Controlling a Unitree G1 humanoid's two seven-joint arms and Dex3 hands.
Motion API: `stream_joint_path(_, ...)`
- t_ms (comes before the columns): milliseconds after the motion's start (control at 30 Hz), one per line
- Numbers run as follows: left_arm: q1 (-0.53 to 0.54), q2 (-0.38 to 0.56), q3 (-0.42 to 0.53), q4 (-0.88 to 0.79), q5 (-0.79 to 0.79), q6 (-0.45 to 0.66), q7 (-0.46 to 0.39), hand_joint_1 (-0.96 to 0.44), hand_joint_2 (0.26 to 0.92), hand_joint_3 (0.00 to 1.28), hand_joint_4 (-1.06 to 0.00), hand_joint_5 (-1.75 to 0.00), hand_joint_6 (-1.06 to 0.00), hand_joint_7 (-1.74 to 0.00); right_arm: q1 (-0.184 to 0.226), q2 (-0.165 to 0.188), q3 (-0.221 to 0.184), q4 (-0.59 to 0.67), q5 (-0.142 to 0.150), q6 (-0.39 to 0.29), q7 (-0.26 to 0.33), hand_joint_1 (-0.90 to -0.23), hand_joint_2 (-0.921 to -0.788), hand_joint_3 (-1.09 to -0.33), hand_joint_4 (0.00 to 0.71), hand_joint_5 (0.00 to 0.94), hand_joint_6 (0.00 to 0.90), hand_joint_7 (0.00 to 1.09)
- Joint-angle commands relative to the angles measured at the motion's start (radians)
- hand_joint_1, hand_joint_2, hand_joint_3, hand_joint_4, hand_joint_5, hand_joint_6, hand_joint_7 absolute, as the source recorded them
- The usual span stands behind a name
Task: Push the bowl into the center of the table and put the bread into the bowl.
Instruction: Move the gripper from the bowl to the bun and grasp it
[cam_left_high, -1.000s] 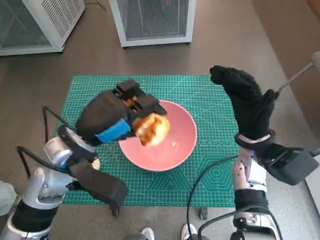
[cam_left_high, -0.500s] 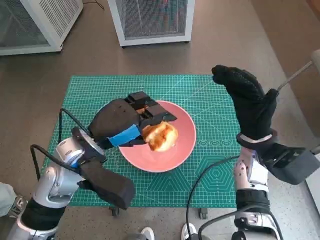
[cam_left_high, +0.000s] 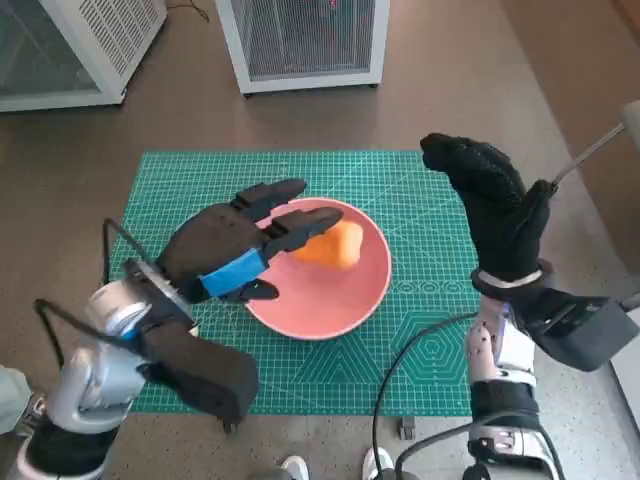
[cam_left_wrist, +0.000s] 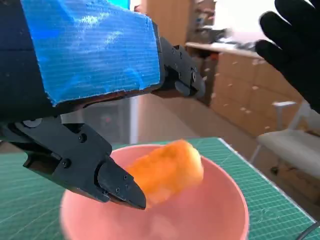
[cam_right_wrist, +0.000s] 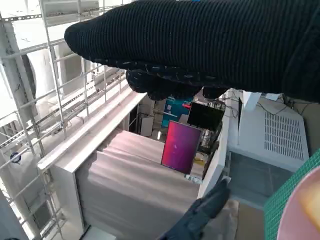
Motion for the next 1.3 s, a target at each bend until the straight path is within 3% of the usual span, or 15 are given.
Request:
stream_joint_path(33, 0.056, 0.03, 0.078, -0.139, -0.022, 0.087, -0.058, -0.25, 0.742, 0.0, -0.05, 0.0, -0.21, 0.0, 0.027, 0.011, 0.005, 0.005, 0.008, 0.009, 0.005, -0.6, -0.921, -0.664, 0.239, 0.0, 0.336, 0.0)
stream_joint_path(433, 0.223, 0.135, 0.359, -0.384, -0.088, 0.263, -0.2, -0.19, 0.732, 0.0, -0.02, 0.0, -0.21, 0.0, 0.037, 0.015, 0.01, -0.011, 0.01, 0.017, 0.005, -0.594, -0.921, -0.666, 0.238, 0.0, 0.333, 0.0)
stream_joint_path(767, 0.369, 0.224, 0.553, -0.474, -0.189, 0.415, -0.356, -0.16, 0.697, 0.0, 0.0, 0.0, -0.17, 0.0, 0.047, 0.021, 0.014, -0.023, 0.016, 0.031, 0.005, -0.596, -0.921, -0.666, 0.237, 0.0, 0.33, 0.0)
stream_joint_path(1033, 0.437, 0.28, 0.579, -0.491, -0.245, 0.513, -0.426, -0.1, 0.685, 0.0, 0.0, 0.0, -0.17, 0.0, 0.043, 0.025, 0.014, -0.014, 0.023, 0.037, 0.01, -0.598, -0.921, -0.665, 0.236, 0.0, 0.331, 0.0)
stream_joint_path(1300, 0.469, 0.3, 0.513, -0.456, -0.236, 0.577, -0.401, -0.06, 0.691, 0.0, 0.0, 0.0, -0.18, 0.0, 0.039, 0.032, 0.013, -0.004, 0.027, 0.04, 0.016, -0.601, -0.921, -0.663, 0.237, 0.001, 0.333, 0.0)
